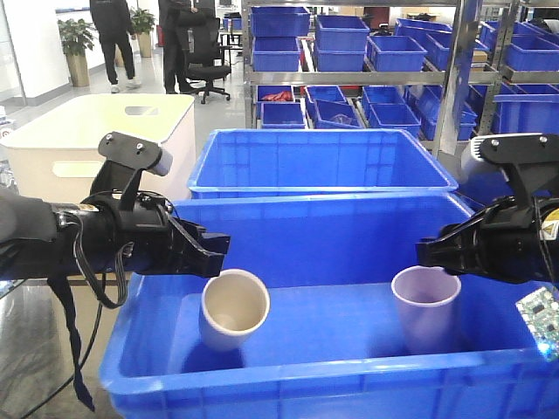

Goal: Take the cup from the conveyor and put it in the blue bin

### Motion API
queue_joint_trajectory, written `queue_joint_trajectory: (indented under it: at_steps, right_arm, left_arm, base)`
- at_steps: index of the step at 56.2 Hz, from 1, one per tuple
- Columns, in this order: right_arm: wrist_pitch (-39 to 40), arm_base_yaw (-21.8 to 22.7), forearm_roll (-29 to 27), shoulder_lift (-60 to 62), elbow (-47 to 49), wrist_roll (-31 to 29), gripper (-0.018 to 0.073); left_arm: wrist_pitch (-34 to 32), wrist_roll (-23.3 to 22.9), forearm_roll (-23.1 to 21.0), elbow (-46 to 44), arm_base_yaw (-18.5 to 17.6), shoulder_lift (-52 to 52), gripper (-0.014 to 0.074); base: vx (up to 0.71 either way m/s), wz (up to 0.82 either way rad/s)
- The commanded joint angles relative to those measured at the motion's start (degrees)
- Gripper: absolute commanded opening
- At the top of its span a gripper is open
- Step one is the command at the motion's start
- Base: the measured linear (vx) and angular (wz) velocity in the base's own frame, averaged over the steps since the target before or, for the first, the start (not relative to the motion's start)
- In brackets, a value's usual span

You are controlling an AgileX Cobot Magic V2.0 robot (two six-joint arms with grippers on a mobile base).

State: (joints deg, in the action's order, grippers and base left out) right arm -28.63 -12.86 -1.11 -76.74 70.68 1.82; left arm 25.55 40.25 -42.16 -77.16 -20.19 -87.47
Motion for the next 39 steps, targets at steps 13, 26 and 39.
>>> queue_joint_trajectory:
  at_steps: [13, 26, 39]
  right_arm:
    - [3.86, 0.00, 0.28, 7.45, 1.81, -0.02, 0.0576]
    - [-0.43, 0.00, 0.70, 14.91, 1.81, -0.44, 0.0310]
    - [-2.65, 0.00, 0.63, 16.92, 1.81, -0.44, -0.0007]
  left_arm:
    - [-3.57, -0.07, -1.79, -2.20, -0.40, 5.24, 0.0457]
    - [-3.89, 0.42, -1.27, -1.91, -0.40, 13.01, 0.0293]
    - [-7.46, 1.88, -1.32, 7.55, -0.40, 23.09, 0.0011]
  base:
    - [0.00, 0.00]
    - [0.00, 0.00]
    - [0.00, 0.00]
